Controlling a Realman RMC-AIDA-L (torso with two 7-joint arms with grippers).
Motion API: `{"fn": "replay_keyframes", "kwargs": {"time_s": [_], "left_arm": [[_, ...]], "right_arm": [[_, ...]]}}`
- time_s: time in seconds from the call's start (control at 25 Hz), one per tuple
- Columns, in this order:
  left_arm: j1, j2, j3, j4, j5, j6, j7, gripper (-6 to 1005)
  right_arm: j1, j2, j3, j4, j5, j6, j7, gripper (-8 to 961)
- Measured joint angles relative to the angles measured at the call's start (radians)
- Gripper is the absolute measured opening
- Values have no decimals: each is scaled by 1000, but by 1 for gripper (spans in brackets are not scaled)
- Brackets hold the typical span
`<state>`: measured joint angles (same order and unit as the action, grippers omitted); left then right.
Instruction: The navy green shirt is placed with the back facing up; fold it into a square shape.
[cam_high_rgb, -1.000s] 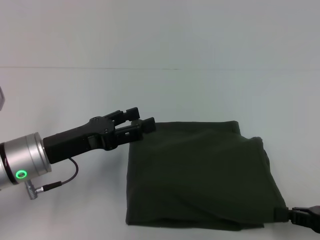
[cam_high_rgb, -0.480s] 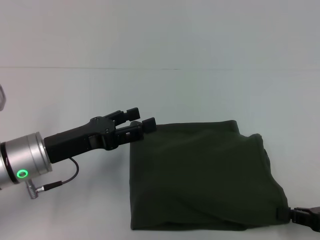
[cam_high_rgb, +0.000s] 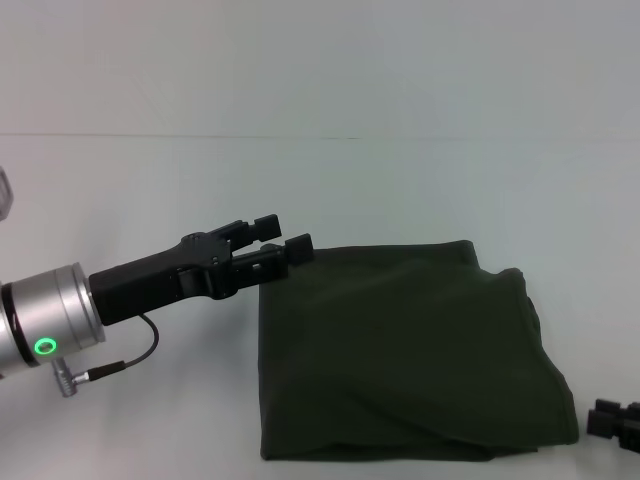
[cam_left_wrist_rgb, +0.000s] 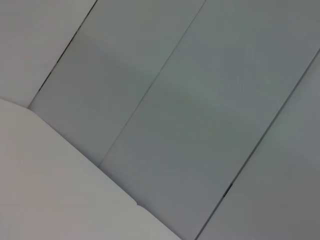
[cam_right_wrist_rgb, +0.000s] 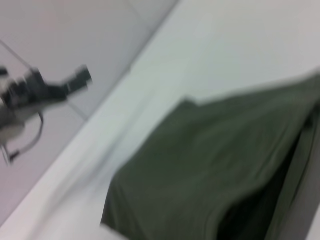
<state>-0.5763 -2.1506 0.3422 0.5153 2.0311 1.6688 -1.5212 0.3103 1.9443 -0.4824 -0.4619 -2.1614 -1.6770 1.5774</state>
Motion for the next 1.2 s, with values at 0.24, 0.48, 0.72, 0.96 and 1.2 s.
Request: {"fn": "replay_keyframes", "kwargs": {"time_s": [0.24, 0.48, 0.72, 0.96, 1.2], "left_arm": [[-1, 1, 1, 0, -4, 0, 0, 841], [-1, 0, 2, 0, -6, -1, 3, 839], [-2, -2, 1, 0, -8, -13, -1, 837], [-5, -5, 1, 0, -8, -14, -1, 834], [-11, -6, 1, 0, -8, -15, -1, 832]], "right_arm": [[-21, 8, 235, -1, 2, -116, -189, 383], [35, 66, 299, 6, 4, -132, -386, 628], [109, 146, 250, 31, -7, -7, -600, 764], [128, 146, 191, 86, -8, 124, -698, 761], [120, 148, 186, 88, -8, 184, -723, 758]]}}
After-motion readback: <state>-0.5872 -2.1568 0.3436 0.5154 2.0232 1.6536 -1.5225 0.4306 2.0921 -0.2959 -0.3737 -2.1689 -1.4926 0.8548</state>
